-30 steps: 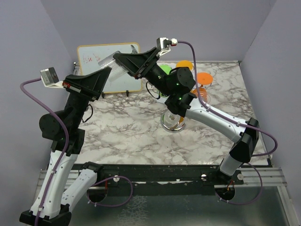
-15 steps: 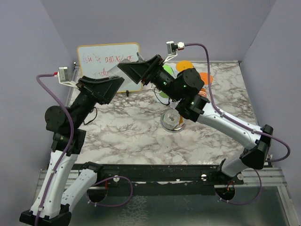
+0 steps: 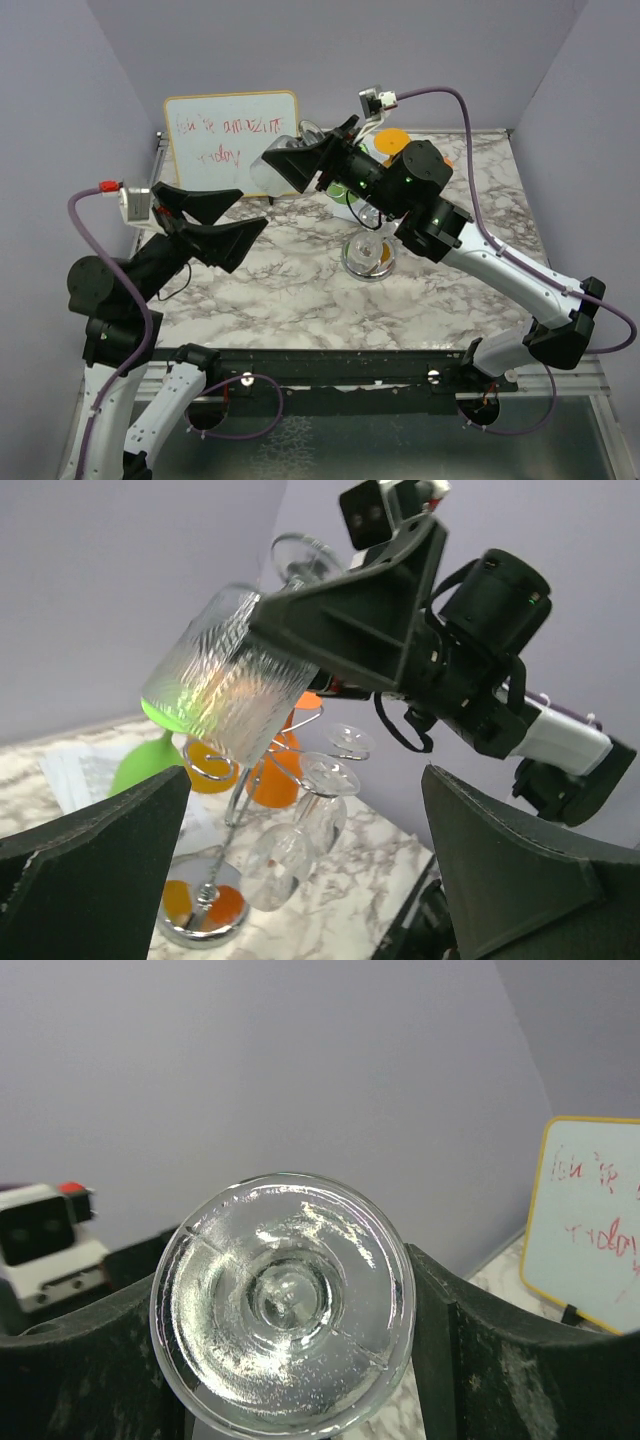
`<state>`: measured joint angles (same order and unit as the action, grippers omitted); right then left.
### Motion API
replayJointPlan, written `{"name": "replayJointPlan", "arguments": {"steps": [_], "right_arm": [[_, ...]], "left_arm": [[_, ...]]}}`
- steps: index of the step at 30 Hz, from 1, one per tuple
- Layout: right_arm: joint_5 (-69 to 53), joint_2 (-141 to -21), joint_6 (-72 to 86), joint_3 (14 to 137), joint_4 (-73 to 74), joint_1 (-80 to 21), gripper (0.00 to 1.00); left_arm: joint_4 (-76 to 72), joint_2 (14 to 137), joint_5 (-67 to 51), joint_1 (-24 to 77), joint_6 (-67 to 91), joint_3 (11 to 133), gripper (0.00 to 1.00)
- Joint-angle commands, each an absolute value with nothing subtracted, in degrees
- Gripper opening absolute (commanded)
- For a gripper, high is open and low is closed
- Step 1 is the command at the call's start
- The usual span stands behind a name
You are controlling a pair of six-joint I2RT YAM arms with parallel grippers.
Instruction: Place the wine glass upside down on the wine glass rack
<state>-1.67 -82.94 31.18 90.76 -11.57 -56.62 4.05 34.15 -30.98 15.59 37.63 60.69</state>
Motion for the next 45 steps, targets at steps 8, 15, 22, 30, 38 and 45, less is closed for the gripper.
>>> {"name": "replayJointPlan", "arguments": {"steps": [8, 15, 22, 30, 38, 45], "right_arm": [[-14.69, -79.65, 21.02, 95.33, -0.65, -56.97, 0.30], [-18.75, -78.19, 20.79, 93.34, -0.52, -56.95, 0.30], [-20.85, -78.42, 20.87, 93.27, -0.09, -56.96, 0.29], [-17.37, -77.12, 20.74, 92.63, 2.72, -56.95, 0.27], [-18.05, -77.65, 21.76, 92.46, 3.13, -56.97, 0.27], [-22.24, -79.75, 24.43, 92.72, 1.07, -56.95, 0.26]], "left_arm": [[15.02, 37.43, -50.46, 15.47, 17.36, 68.09, 0.99], [15.73, 40.37, -53.87, 15.47, 19.42, 68.03, 0.99], [15.50, 42.61, -51.37, 15.47, 21.69, 68.10, 0.99], [20.93, 45.13, -40.42, 15.47, 19.77, 69.61, 0.99], [18.03, 46.49, -47.11, 15.47, 20.51, 68.49, 0.99], [10.49, 45.51, -54.81, 15.47, 21.70, 64.94, 0.99]]}}
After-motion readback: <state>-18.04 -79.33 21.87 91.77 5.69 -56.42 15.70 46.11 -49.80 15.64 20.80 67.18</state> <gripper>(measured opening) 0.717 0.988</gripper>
